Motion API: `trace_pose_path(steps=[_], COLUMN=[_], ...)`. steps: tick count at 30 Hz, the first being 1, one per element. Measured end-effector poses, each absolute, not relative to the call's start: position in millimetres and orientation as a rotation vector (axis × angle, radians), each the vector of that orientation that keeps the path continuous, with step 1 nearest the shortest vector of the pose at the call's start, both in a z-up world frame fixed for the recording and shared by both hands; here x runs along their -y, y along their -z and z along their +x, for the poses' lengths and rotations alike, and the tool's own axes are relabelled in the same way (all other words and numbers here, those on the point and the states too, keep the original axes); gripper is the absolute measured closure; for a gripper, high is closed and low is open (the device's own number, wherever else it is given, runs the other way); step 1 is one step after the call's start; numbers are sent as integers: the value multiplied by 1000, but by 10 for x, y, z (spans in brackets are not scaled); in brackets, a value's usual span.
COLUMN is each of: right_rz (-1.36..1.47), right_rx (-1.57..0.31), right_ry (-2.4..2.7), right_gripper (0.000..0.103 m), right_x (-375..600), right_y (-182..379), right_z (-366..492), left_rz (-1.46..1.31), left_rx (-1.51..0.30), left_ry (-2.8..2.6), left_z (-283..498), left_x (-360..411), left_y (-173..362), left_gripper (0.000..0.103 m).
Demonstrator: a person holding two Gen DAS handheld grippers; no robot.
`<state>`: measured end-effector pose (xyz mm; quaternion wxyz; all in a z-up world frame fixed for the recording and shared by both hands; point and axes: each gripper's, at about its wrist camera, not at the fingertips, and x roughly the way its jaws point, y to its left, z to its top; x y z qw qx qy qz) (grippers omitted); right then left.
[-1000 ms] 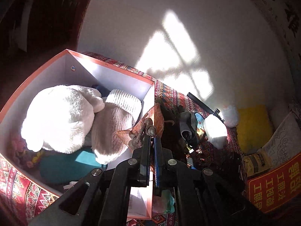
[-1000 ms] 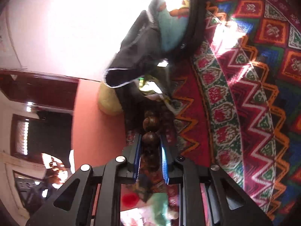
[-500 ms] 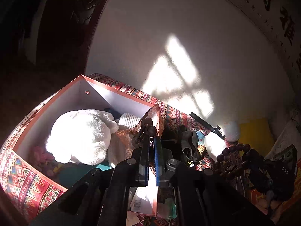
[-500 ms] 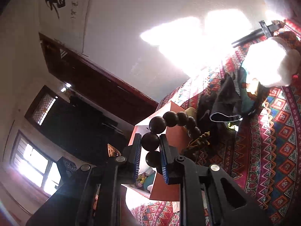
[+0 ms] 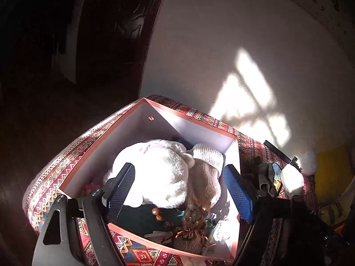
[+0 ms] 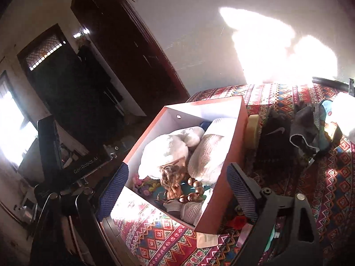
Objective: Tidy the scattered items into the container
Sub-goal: 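Drop the brown pouch and bead string into the pink box with both tools, then grasp the pink-green squeeze pouch with the right tool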
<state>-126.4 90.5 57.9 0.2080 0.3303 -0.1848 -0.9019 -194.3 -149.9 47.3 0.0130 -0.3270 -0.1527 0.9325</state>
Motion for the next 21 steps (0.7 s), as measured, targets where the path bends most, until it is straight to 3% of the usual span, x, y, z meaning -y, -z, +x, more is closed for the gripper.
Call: trace_pose_path(steps=[6,13,19,20,21], right_rz=[1041,1442,1562,1554,1550], right_rx=[581,182,280,263,231], right_ry=[2488,2425,2384,2408,2434], right_gripper=[12,12,11,15,35], right_x=[-1328,-1192,-1166,-1157,-1154], right_y=[-408,671,1207,1209,1193], right_z=[-1211,-1127,-1247,-1252,-1249], left_rz=[-1068,-1116,-1105,-1102,-1102], left_rx=[494,355,304,289,264], left_ry=[-2846,-2809,-2782,-2776,-2770], left_z=[-1984,-2011,-1976,-1968,-1964], left_x=[1359,985,694,642,578], left_y=[-386,-333,-348,-347,-344], left_gripper=[19,19,19,19,19])
